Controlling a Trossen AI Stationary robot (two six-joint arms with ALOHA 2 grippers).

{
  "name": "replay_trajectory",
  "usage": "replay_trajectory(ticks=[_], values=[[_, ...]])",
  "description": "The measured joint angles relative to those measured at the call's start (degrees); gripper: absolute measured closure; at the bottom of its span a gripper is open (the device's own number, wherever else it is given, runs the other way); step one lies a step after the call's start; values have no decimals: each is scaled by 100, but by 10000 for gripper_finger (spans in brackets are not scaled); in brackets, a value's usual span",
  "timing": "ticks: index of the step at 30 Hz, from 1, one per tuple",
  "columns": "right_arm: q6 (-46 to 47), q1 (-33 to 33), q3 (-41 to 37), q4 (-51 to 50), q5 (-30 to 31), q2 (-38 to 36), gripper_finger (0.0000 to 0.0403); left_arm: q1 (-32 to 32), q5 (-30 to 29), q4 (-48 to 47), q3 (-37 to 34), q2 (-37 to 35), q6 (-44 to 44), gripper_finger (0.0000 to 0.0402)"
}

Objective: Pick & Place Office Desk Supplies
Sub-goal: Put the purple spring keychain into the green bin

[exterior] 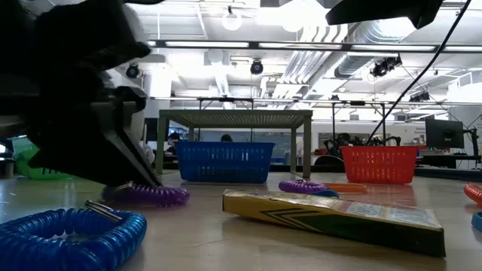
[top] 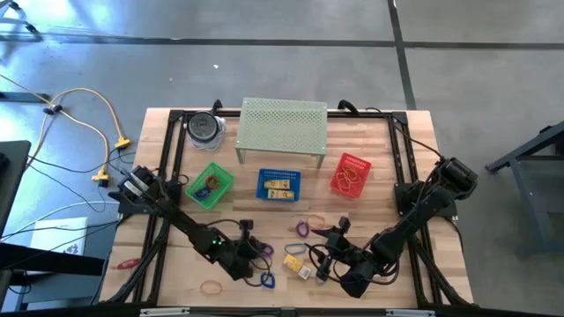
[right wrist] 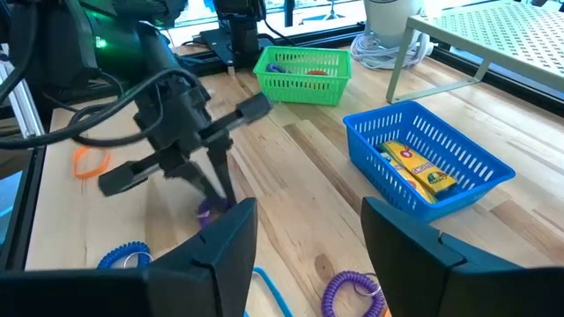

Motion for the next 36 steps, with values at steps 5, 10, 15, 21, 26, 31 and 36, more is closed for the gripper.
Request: replay_trajectory(ticks=[5, 10, 15, 21, 26, 31, 36], values=[[0, 0, 0, 0, -42, 0, 210, -97, -267, -187, -22, -266, -58, 394], [7, 0, 0, 0, -136, 0, 210, -97, -214, -276, -13, -821, -318, 395], [4, 0, 0, -4, -140, 0, 210, -97, -236, -724, -4, -1744, -413, 395], [2, 0, 0, -2, -149, 0, 210, 59, -601, -2191, 0, -2811, -1400, 399], [2, 0, 0, -2, -149, 0, 210, 329, -589, -3973, 9, -3465, -2808, 400], [1, 0, 0, -4, -151, 0, 210, 717, -381, -5935, 9, -3736, -4590, 400], [1, 0, 0, -2, -151, 0, 210, 978, -318, -6979, 9, -3734, -5184, 398]])
